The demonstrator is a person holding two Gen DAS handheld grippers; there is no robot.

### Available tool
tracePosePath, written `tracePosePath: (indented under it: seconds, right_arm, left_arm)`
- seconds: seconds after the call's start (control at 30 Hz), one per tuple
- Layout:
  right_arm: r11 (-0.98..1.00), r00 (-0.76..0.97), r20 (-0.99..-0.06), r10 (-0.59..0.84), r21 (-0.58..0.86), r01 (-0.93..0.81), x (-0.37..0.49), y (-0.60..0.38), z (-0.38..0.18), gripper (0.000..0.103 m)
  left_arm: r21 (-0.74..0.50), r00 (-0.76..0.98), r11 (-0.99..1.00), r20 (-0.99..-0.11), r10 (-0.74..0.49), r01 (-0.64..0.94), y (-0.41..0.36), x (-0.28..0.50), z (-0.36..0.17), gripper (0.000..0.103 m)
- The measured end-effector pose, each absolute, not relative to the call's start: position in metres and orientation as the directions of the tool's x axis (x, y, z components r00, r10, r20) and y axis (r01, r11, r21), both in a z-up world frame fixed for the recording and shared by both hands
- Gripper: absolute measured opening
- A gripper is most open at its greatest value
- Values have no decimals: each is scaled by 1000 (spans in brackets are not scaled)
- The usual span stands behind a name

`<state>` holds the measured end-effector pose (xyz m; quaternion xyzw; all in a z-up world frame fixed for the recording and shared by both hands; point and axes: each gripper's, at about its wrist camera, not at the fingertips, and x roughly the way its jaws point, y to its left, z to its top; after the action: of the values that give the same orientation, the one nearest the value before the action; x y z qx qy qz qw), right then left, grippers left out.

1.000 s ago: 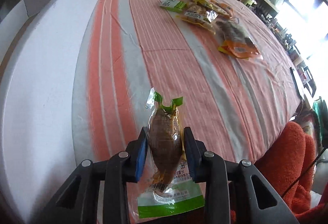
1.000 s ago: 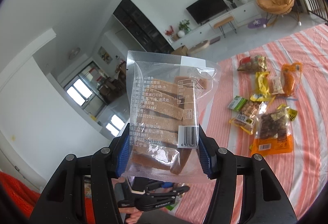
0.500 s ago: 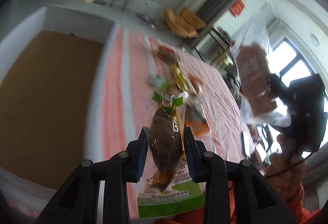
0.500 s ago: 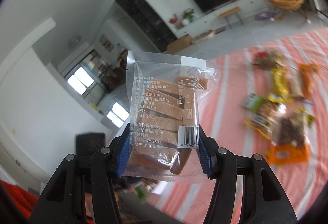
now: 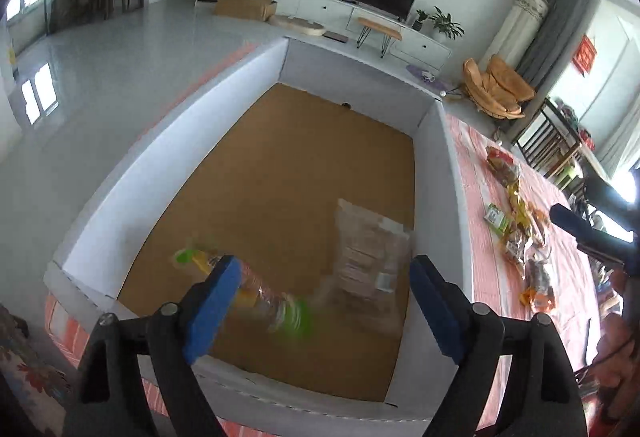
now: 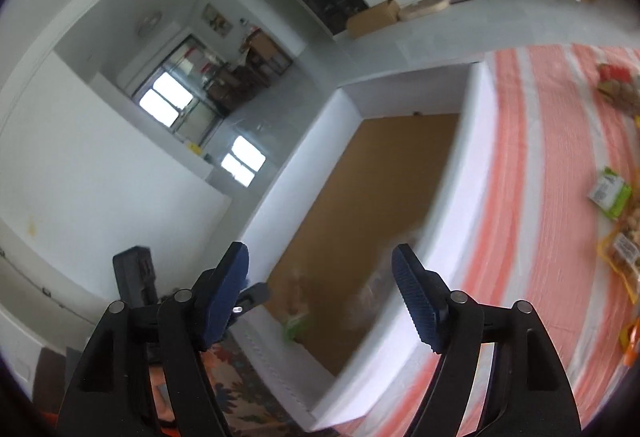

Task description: Organize snacks

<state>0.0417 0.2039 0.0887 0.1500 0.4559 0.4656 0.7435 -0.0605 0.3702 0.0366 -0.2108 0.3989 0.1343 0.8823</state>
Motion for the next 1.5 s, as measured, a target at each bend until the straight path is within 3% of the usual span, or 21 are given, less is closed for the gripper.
tracePosePath:
  seconds: [0.13, 0.23, 0.33, 0.43, 0.57, 0.63, 0.73, 0.93, 1.0, 1.1, 1.5]
  right_arm:
    - [641, 287, -589, 755, 573, -512, 45, 143, 70, 78]
    - [789, 387, -699, 602, 443, -426, 34, 85, 34, 78]
    - [864, 343, -807, 481, 370, -341, 18, 43, -11, 78]
    - [906, 316, -865, 389, 298, -299, 5, 11, -41, 78]
    - [973, 442, -870, 216, 156, -169, 3, -43, -51, 77]
    - [998, 522, -851, 56, 52, -23, 12, -76, -52, 77]
    - [987, 516, -853, -73, 14, 162, 35, -121, -65, 77]
    - [963, 539, -828, -153, -2, 270, 91, -178, -82, 77]
    - [964, 560, -815, -150, 6, 267, 98, -184, -82, 83]
    - [957, 566, -811, -150, 25, 289, 107, -197, -83, 83]
    - [962, 561, -815, -143, 19, 274, 102, -182, -83, 89]
  left_arm:
    - [-308, 689, 913, -724, -43, -267, 325, -40, 46, 86]
    - [-342, 696, 935, -694, -186, -91, 264, -17, 56, 92]
    - [-370, 657, 928, -687, -311, 52, 203, 7, 50, 98]
    - [-360, 604, 926, -715, -352, 113, 156, 37, 27, 98]
    - [-257, 557, 960, -783, -276, 114, 117, 82, -26, 98]
    - [-196, 547, 976, -808, -217, 98, 109, 94, -53, 98]
    - [-142, 549, 989, -824, -140, 39, 101, 116, -81, 98]
    - [-112, 559, 993, -826, -69, -43, 90, 158, -106, 98]
    - [-75, 563, 996, -826, -33, -53, 84, 168, -109, 100]
    - [-1, 559, 999, -828, 26, -48, 80, 176, -114, 103]
    - [5, 580, 999, -814, 34, -53, 88, 201, -114, 103]
